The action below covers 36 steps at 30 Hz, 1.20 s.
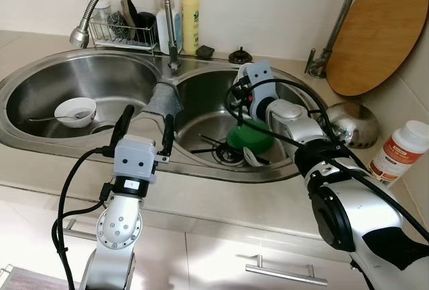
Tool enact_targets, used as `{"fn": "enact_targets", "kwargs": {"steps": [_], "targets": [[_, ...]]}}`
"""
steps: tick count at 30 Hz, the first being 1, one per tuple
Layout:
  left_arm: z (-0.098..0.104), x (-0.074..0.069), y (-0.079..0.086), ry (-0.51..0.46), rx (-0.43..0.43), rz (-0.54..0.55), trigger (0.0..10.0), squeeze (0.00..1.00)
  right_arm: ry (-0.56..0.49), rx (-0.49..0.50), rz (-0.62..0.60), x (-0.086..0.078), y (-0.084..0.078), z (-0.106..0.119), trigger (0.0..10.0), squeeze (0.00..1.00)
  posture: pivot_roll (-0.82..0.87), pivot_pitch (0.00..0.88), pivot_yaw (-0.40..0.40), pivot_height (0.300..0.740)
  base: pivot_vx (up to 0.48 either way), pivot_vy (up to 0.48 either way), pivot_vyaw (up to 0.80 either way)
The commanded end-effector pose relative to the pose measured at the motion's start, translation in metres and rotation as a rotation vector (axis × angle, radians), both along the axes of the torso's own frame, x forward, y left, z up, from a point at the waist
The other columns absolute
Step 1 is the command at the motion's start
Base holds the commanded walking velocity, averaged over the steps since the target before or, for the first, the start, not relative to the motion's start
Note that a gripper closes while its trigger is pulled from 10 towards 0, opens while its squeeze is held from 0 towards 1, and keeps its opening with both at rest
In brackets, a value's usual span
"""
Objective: Kitchen organization
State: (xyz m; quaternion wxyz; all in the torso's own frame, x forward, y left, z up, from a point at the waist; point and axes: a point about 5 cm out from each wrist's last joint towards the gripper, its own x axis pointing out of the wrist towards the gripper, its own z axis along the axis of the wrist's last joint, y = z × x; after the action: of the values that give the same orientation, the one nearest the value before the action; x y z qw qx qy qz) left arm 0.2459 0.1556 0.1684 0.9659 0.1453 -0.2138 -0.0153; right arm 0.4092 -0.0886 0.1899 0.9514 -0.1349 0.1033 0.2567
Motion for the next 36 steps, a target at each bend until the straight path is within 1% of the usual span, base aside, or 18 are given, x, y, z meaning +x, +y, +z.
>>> {"fn": "enact_targets", "kwargs": {"steps": [1,3,5,7,9,12,15,18,19,20,23,24,25,26,27,30,36], "targets": [[0.003,0.0,0.002,-0.013,-0.004,0.016,10.0,0.0,-0.014,-0.054,0.012,0.004,-0.001,0.016,10.0,0.0,0.17,0.0,-0.069,0.74,0.0,0.0,0.0],[0.003,-0.001,0.002,-0.013,-0.004,0.016,10.0,0.0,-0.011,-0.069,0.01,0.005,-0.001,0.016,10.0,0.0,0.17,0.0,-0.07,0.74,0.0,0.0,0.0],[0.003,-0.001,0.002,-0.013,-0.005,0.016,10.0,0.0,-0.002,-0.11,0.03,0.004,-0.001,0.014,10.0,0.0,0.17,0.0,-0.071,0.74,0.0,0.0,0.0],[0.003,-0.001,0.001,-0.015,-0.006,0.015,10.0,0.0,0.031,-0.163,0.071,0.002,0.0,0.008,10.0,0.0,0.18,0.0,-0.071,0.74,0.0,0.0,0.0],[0.003,-0.001,0.001,-0.016,-0.007,0.014,10.0,0.0,0.043,-0.187,0.086,0.001,0.0,0.006,10.0,0.0,0.18,0.0,-0.07,0.74,0.0,0.0,0.0],[0.003,-0.001,0.001,-0.015,-0.007,0.012,10.0,0.0,0.089,-0.263,0.15,-0.002,0.0,-0.002,10.0,0.0,0.18,0.0,-0.068,0.74,0.0,0.0,0.0],[0.003,0.0,0.0,-0.016,-0.005,0.008,10.0,0.0,0.126,-0.382,0.223,-0.005,-0.004,-0.009,10.0,0.0,0.18,0.0,-0.068,0.74,0.0,0.0,0.0],[0.003,0.0,0.0,-0.018,-0.006,0.008,10.0,0.0,0.133,-0.454,0.229,-0.005,-0.01,-0.01,10.0,0.0,0.18,0.0,-0.074,0.74,0.0,0.0,0.0],[0.003,0.0,0.0,-0.018,-0.006,0.008,10.0,0.0,0.133,-0.454,0.229,-0.005,-0.01,-0.01,10.0,0.0,0.18,0.0,-0.074,0.74,0.0,0.0,0.0],[0.004,0.0,0.0,-0.02,-0.007,0.009,10.0,0.0,0.144,-0.497,0.255,-0.006,-0.012,-0.012,10.0,0.0,0.18,0.0,-0.077,0.74,0.0,0.0,0.0],[0.004,-0.001,0.0,-0.021,-0.007,0.013,10.0,0.0,0.189,-0.539,0.327,-0.01,-0.012,-0.019,10.0,0.0,0.19,0.0,-0.08,0.74,0.0,0.0,0.0],[0.004,-0.001,0.001,-0.022,-0.007,0.015,10.0,0.0,0.208,-0.585,0.378,-0.014,-0.011,-0.025,10.0,0.0,0.19,0.0,-0.08,0.74,0.0,0.0,0.0],[0.004,-0.001,0.001,-0.022,-0.007,0.015,10.0,0.0,0.208,-0.585,0.378,-0.014,-0.011,-0.025,10.0,0.0,0.19,0.0,-0.08,0.74,0.0,0.0,0.0],[0.004,-0.001,0.001,-0.022,-0.006,0.016,10.0,0.0,0.224,-0.61,0.411,-0.016,-0.011,-0.03,10.0,0.0,0.19,0.0,-0.08,0.74,0.0,0.0,0.0],[0.004,-0.001,0.001,-0.02,-0.006,0.017,10.0,0.0,0.258,-0.653,0.477,-0.021,-0.011,-0.039,10.0,0.0,0.19,0.0,-0.081,0.74,0.0,0.0,0.0],[0.003,-0.001,0.0,-0.018,-0.007,0.015,10.0,0.0,0.299,-0.657,0.535,-0.026,-0.011,-0.047,10.0,0.0,0.18,0.0,-0.081,0.74,0.0,0.0,0.0],[0.003,-0.001,-0.001,-0.014,-0.008,0.011,10.0,0.0,0.333,-0.675,0.564,-0.031,-0.014,-0.057,10.0,0.0,0.18,0.0,-0.08,0.74,0.0,0.0,0.0]]}}
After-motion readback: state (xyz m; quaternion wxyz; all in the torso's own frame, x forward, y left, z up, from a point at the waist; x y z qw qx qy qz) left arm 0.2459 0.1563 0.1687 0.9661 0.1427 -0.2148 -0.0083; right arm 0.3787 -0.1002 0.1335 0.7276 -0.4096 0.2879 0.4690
